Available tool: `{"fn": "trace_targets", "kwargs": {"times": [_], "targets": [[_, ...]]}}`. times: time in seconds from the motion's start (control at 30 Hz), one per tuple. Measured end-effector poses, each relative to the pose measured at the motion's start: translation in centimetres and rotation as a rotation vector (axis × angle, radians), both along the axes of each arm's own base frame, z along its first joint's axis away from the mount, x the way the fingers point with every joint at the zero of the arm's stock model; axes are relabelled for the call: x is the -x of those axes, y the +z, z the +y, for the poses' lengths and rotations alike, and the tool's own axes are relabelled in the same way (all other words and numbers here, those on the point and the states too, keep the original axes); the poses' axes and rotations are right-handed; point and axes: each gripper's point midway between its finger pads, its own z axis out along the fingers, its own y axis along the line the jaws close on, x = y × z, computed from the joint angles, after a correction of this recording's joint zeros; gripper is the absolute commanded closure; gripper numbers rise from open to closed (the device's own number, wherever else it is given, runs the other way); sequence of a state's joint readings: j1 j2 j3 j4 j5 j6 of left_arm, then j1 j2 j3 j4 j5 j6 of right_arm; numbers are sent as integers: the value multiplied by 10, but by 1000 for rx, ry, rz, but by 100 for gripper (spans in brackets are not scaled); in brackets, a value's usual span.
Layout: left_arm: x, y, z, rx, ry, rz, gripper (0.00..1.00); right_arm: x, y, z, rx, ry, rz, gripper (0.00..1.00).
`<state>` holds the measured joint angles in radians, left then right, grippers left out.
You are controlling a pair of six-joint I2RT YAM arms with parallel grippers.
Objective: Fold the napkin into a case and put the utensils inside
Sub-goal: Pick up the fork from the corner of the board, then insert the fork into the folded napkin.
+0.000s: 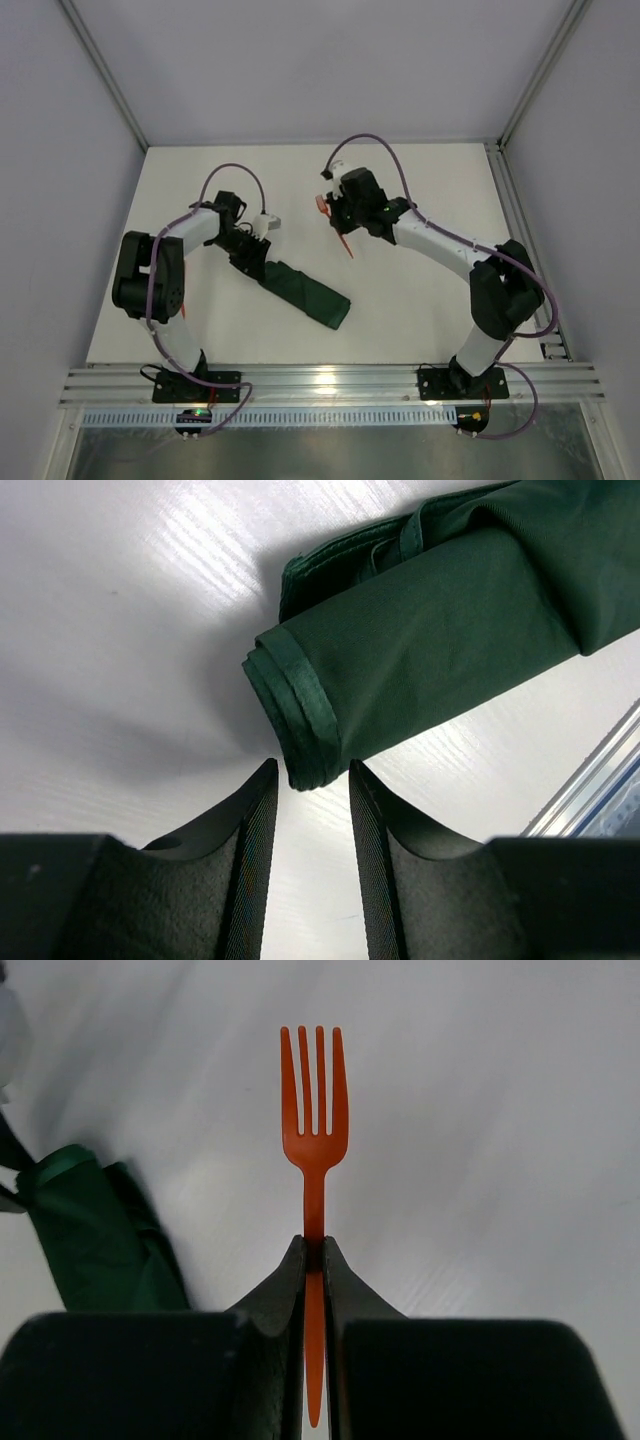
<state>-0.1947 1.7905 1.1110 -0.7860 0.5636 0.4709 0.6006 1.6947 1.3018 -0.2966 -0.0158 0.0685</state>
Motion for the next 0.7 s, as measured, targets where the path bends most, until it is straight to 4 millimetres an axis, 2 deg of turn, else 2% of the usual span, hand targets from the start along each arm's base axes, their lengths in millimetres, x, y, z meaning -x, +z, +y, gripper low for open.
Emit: {"fn": "trace_targets", "kwargs": {"times": [0.2, 0.27, 0.37, 0.53, 0.63, 0.7], "targets": [[-5, 7, 7, 35, 41, 6, 63, 58, -13, 77, -85, 220, -59, 96], [-7, 10, 5, 50, 42, 3, 63, 80, -21, 94, -115, 285, -74, 96], [-9, 14, 1, 70, 43, -1, 63, 102, -23, 117, -149, 361, -105, 96], [-9, 16, -2, 90, 55, 11, 65, 123, 1, 156, -241, 450, -203, 96], [-8, 15, -3, 96, 57, 20, 70, 131, 7, 165, -289, 470, -242, 96], [-7, 12, -5, 104, 58, 40, 73, 133, 2, 166, -300, 473, -252, 96]]}}
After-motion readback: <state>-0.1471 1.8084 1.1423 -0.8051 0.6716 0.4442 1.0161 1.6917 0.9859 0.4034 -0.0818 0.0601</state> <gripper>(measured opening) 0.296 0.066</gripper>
